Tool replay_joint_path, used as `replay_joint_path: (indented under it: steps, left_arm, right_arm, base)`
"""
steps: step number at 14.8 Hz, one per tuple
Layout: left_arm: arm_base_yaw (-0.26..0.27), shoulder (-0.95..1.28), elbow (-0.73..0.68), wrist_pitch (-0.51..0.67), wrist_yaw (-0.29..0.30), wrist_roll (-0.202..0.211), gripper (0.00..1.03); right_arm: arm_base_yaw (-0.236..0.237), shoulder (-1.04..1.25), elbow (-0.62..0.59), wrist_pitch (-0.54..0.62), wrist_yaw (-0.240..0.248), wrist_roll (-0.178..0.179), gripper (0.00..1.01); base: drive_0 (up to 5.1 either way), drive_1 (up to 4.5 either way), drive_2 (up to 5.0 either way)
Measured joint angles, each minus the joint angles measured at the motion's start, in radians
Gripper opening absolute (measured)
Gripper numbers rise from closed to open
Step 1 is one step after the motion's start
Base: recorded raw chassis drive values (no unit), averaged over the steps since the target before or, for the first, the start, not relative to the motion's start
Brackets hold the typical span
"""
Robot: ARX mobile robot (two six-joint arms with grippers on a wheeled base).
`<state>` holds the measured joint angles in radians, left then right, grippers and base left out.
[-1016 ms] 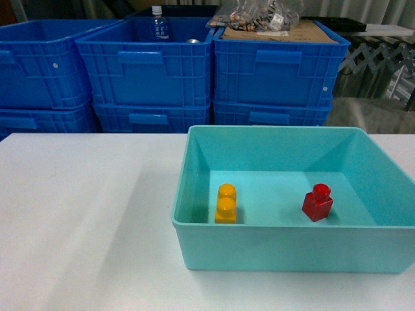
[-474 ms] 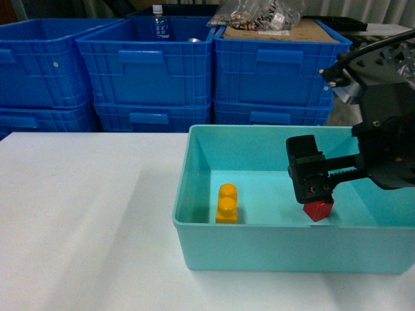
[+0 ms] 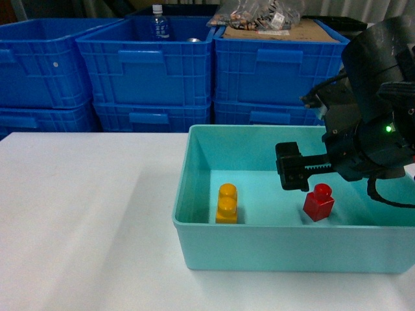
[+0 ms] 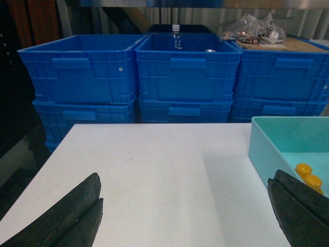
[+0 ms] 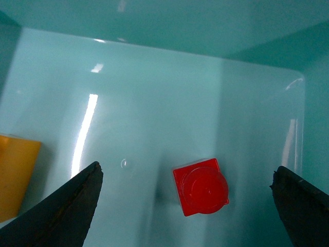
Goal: Pick red block from blue box to shelf
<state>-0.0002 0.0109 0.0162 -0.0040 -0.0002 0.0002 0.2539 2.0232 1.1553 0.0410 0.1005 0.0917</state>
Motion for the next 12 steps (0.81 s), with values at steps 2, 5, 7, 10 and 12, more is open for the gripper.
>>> replay_joint_path:
  steps: [2,5,7,10,12]
  left_arm:
    - [0.0,0.0,0.0,0.0,0.0,0.0,0.98]
    - [0.0,0.0,0.0,0.0,0.0,0.0,0.98]
    - [0.0,0.0,0.0,0.0,0.0,0.0,0.98]
    - [0.0,0.0,0.0,0.0,0.0,0.0,0.98]
    - [0.0,0.0,0.0,0.0,0.0,0.0,0.98]
  right_arm:
    - [-0.001,0.056,0.036,-0.017,0.007,0.009,0.98]
    - [-0.008,0.195,0.133,-0.07,0.047,0.01,0.67]
    - [-0.007,0.2,0.143,-0.074,0.045,0.015,0.41]
    - [-0.013,0.168,0.105,-0.017,0.017,0.024,0.29]
    - [-0.021,0.058,0.008,0.069,-0.008,0.032,0.29]
  base:
    - [0.0,0.0,0.0]
    - [0.0,0.0,0.0]
    - [0.0,0.0,0.0]
    - [0.0,0.0,0.0]
    - [0.0,0.0,0.0]
